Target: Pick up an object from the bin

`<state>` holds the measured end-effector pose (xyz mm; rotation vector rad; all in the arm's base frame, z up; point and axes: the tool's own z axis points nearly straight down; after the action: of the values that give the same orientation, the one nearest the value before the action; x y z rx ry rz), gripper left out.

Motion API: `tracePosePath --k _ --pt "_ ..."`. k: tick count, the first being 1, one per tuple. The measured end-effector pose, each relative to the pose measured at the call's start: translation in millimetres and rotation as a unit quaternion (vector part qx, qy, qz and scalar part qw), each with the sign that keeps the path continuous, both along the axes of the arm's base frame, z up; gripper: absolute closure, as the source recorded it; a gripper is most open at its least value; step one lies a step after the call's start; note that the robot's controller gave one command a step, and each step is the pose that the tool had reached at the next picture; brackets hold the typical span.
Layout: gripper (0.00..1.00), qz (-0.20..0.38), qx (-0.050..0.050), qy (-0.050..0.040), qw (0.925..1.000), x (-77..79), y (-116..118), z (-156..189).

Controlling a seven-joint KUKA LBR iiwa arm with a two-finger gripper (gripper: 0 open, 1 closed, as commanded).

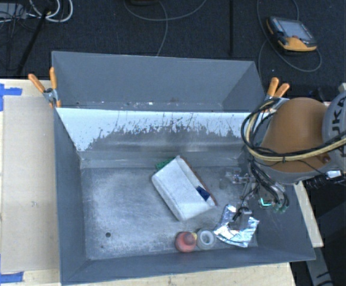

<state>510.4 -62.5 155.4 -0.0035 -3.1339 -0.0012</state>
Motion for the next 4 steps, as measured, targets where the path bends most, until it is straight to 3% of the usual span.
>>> tracePosePath --k 1,2,3,4 --pt "0.00 0.097 0.000 -0.0059 0.9953 18.3 2 65" --pt "0.00 0.172 0.002 0.0000 0.9850 -12.2 -8 -90" --pt "0.00 0.156 -0.001 -0.0102 0.9877 -31.4 -74 -84" --pt "1.00 0.160 0.001 -0.0043 0.9871 -34.3 -71 -86"
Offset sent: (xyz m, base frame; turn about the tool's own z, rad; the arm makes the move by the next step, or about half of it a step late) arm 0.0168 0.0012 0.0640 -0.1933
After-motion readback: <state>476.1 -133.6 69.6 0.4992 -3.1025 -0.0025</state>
